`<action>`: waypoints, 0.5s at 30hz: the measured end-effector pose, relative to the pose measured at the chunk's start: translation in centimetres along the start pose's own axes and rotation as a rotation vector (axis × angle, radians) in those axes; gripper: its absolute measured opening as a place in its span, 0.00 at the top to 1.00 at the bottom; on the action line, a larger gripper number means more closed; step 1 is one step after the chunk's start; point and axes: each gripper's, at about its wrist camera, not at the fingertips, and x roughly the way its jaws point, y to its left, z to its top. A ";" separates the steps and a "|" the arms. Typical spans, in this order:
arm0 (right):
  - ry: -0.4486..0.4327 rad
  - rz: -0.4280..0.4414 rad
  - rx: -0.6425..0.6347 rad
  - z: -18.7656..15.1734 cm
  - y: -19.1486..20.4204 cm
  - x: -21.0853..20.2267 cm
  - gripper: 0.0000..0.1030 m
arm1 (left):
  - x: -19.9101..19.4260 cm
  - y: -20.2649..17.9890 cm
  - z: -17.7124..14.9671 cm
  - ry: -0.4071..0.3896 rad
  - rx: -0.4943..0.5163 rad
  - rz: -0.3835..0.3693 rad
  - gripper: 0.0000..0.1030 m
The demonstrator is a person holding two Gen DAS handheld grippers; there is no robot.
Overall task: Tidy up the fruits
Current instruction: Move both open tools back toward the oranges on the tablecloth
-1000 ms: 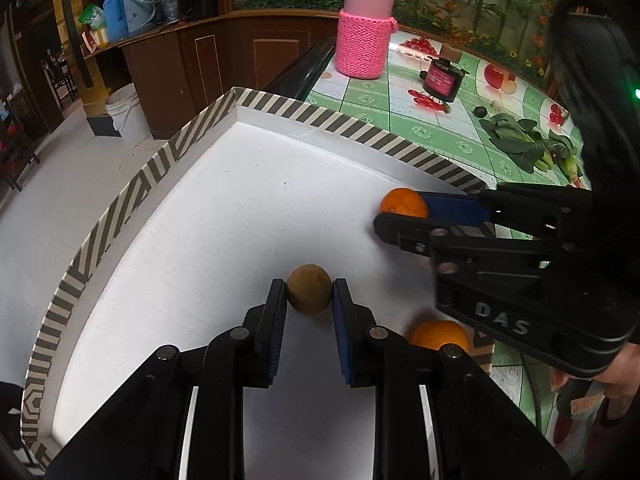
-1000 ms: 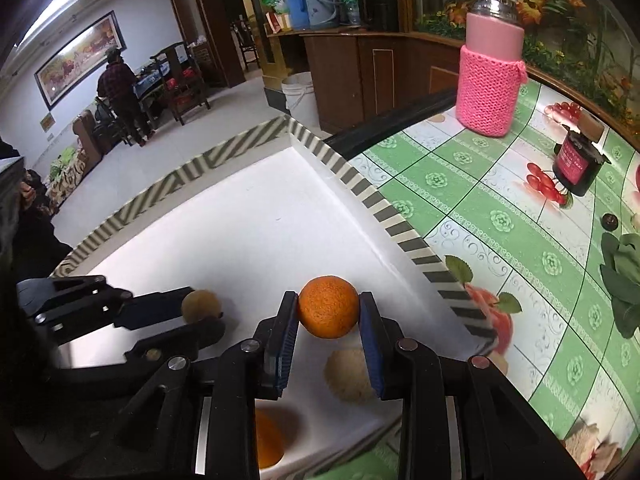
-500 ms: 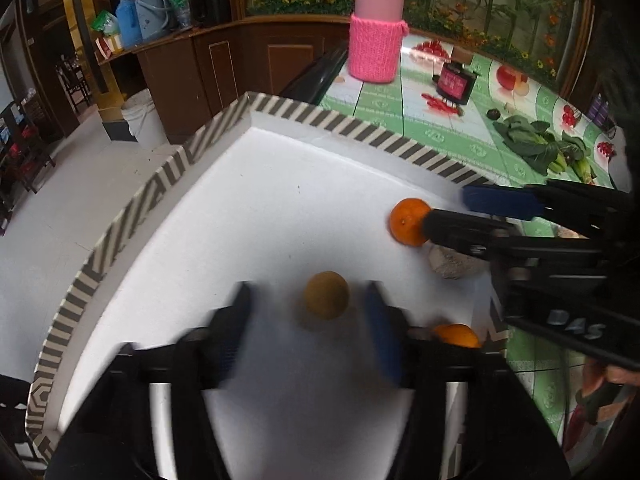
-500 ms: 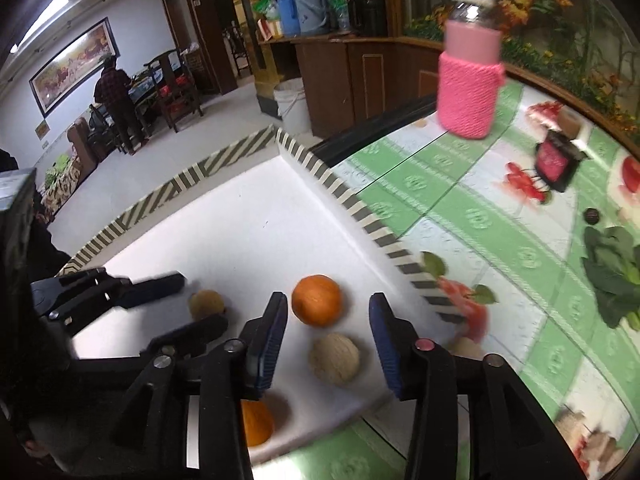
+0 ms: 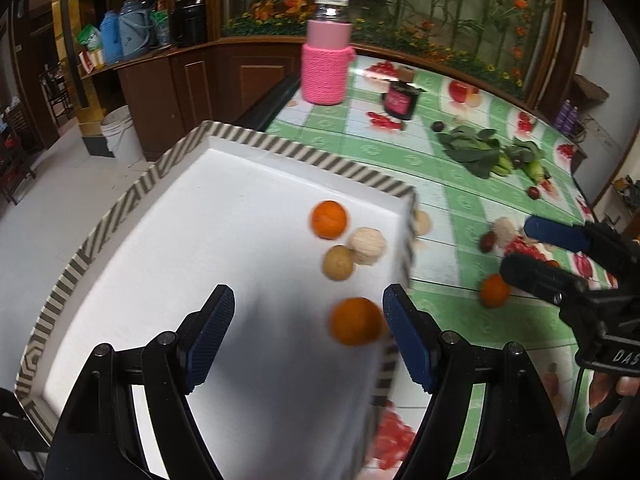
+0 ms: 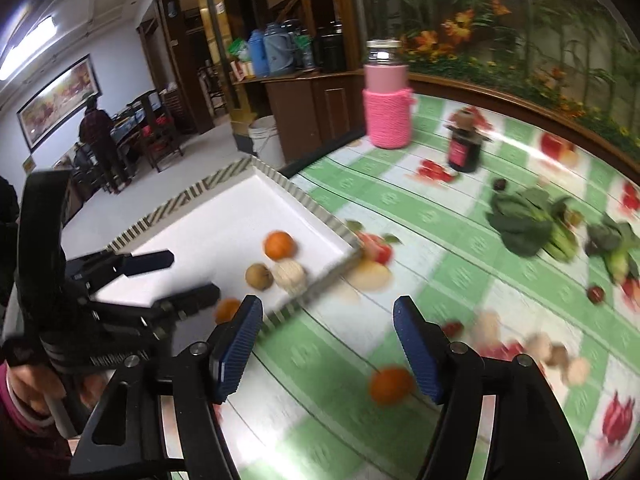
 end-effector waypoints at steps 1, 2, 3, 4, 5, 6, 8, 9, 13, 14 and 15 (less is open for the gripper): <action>0.004 -0.017 0.008 -0.8 -0.6 -0.6 0.32 | -0.1 -0.4 -0.1 0.000 0.003 -0.008 0.25; 0.008 -0.030 0.016 -1.5 -1.0 -1.0 0.32 | -0.1 -0.8 -0.2 0.002 0.007 -0.016 0.25; 0.010 -0.041 0.026 -2.1 -1.5 -1.3 0.32 | -0.2 -1.1 -0.4 0.004 0.011 -0.024 0.25; 0.011 -0.054 0.045 -2.9 -2.2 -1.9 0.32 | -0.2 -1.4 -0.5 0.008 0.015 -0.031 0.25; 0.012 -0.062 0.066 -3.6 -2.9 -2.3 0.32 | -0.1 -1.8 -0.7 0.011 0.020 -0.039 0.25; 0.014 -0.069 0.085 -4.2 -3.7 -2.6 0.32 | -0.1 -2.2 -0.8 0.015 0.026 -0.045 0.25; 0.019 -0.092 0.118 -5.6 -5.0 -3.4 0.32 | 0.0 -3.0 -1.0 0.022 0.039 -0.056 0.26; 0.023 -0.103 0.132 -6.2 -5.6 -3.7 0.32 | 0.0 -3.6 -1.1 0.027 0.048 -0.066 0.26; 0.036 -0.132 0.179 -8.5 -7.6 -4.8 0.32 | 0.0 -5.3 -1.4 0.033 0.086 -0.081 0.26; 0.036 -0.138 0.192 -9.0 -8.2 -5.2 0.32 | 0.1 -5.7 -1.5 0.033 0.095 -0.084 0.26; 0.034 -0.141 0.197 -9.4 -8.5 -5.4 0.32 | 0.0 -6.3 -1.5 0.033 0.107 -0.090 0.26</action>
